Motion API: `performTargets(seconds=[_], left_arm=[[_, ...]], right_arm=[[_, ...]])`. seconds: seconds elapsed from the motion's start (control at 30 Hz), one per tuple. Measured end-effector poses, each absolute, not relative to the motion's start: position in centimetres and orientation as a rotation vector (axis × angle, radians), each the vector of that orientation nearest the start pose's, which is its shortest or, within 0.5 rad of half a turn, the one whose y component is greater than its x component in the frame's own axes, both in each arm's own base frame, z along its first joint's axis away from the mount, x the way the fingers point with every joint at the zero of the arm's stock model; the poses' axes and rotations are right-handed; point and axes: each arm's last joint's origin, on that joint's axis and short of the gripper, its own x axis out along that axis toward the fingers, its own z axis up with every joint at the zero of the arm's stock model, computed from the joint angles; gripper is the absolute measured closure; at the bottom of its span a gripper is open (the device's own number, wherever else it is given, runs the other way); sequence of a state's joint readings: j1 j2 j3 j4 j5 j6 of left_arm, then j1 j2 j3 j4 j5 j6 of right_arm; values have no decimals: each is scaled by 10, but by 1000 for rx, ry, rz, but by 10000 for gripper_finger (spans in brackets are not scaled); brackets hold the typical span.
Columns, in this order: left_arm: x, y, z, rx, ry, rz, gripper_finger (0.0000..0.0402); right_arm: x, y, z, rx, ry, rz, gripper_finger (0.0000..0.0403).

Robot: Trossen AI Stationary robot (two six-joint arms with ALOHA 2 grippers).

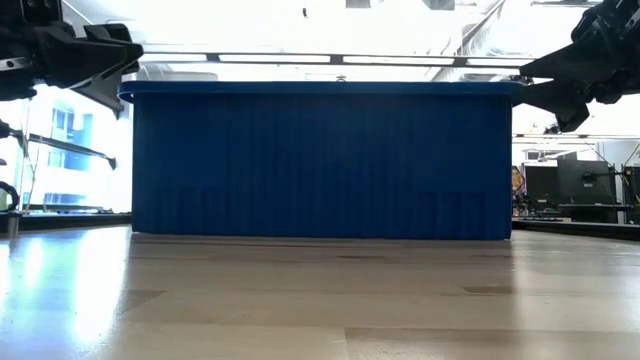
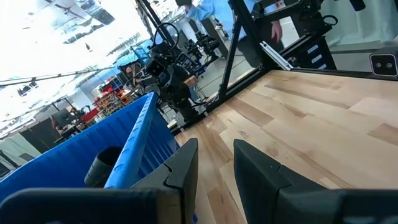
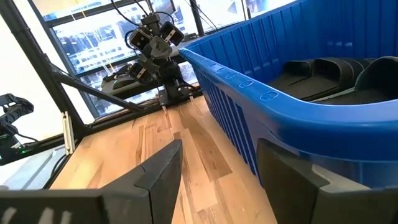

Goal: Pick and place slides into bin
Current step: Return to Home Position

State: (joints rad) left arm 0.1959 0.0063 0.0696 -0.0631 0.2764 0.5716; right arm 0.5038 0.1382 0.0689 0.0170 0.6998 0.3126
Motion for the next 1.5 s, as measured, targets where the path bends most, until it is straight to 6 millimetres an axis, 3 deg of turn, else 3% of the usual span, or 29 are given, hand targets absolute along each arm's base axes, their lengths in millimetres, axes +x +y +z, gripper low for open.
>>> performTargets(seconds=[1.5], left_arm=[[92, 10, 181, 572, -25, -77, 311]], right_arm=[[94, 30, 178, 282, 12, -201, 201]])
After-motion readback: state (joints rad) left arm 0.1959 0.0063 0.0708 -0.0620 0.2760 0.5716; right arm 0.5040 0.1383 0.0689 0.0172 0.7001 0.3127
